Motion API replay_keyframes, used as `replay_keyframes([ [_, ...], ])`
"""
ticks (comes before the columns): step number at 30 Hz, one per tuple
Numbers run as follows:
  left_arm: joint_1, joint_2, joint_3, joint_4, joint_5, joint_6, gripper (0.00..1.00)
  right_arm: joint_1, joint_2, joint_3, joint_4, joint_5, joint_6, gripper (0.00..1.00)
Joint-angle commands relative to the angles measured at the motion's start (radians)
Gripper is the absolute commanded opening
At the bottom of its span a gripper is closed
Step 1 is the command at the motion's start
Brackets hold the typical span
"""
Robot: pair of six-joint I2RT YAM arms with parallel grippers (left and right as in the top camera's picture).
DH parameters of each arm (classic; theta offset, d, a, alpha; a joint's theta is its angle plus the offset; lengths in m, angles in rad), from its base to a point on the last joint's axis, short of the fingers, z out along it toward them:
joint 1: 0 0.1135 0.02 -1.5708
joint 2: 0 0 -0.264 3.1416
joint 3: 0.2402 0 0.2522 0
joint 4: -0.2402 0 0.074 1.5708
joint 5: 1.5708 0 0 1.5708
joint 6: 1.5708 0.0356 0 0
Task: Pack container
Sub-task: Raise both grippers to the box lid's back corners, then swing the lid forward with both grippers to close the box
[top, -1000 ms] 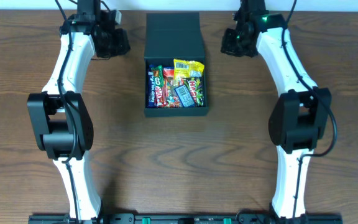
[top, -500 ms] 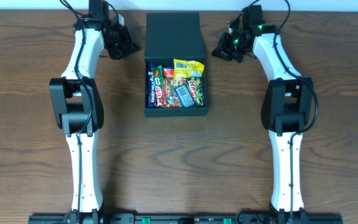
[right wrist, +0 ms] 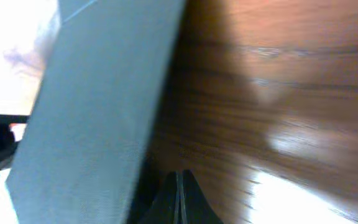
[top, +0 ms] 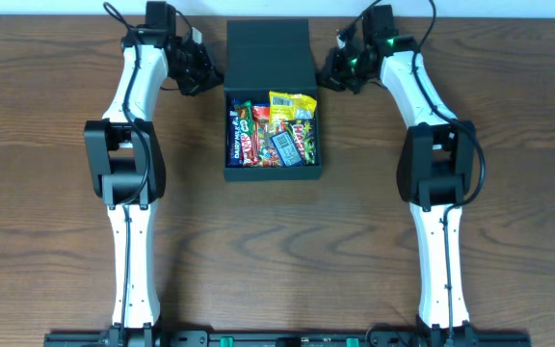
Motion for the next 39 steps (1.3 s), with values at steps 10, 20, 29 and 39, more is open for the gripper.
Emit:
replay_keyframes([
  [10,-0.019,0.021,0.035,0.042,0.098,0.021,0.05,0.009,0.018,0.019,0.087,-0.234,-0.064,0.01],
  [20,0.022,0.019,0.037,0.145,0.225,0.042,0.06,-0.010,0.017,0.020,0.207,-0.414,-0.130,0.01],
  [29,0.066,0.017,0.126,0.139,0.364,0.110,0.06,-0.023,-0.019,0.040,0.222,-0.490,-0.210,0.01],
  [39,0.065,0.015,0.328,0.008,0.369,0.222,0.06,-0.023,-0.149,0.040,0.222,-0.478,-0.278,0.01],
])
